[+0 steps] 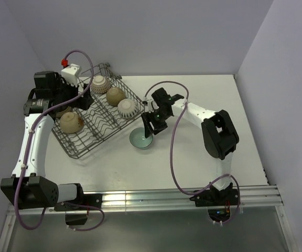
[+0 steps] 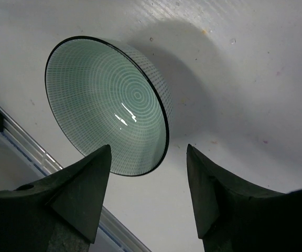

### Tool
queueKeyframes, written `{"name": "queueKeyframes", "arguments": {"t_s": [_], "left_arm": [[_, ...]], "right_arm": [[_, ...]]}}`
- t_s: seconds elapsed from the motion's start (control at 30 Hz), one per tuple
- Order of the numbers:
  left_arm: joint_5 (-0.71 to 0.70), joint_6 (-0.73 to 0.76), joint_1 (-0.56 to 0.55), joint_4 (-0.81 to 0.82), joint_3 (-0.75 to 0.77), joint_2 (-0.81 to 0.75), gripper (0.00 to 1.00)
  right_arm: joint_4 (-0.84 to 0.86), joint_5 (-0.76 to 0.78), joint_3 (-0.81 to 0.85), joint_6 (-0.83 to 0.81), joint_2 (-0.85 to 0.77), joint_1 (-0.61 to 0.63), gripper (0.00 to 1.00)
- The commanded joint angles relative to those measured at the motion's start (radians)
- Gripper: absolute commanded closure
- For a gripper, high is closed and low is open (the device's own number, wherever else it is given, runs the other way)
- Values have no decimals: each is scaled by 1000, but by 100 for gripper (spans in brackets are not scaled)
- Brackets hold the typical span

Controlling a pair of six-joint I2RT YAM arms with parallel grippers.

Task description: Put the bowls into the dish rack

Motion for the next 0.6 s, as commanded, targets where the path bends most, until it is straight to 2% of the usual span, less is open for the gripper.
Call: {"name": "queueKeyframes", "arguments": {"t_s": [0.0,0.17,0.37,0.4,0.5,0.57], "left_arm": [[207,-108,3,8,-5,-40,0],[291,-211,3,152,-103,-108,1],[408,-216,3,208,-151,-159,1],[441,-221,3,230,-157,-163,0],[504,-280,3,275,-165,-166,1],[543,-306,5,300,-168,-159,0]], "right_arm": [[18,15,56,11,21,9,35],[44,3,49,20,57,18,41],[95,-32,9,31,68,22,71],[112,-49,3,31,65,20,82],[179,-100,-31,52,29,5,100],[201,-150,-34,69,0,-8,100]]}}
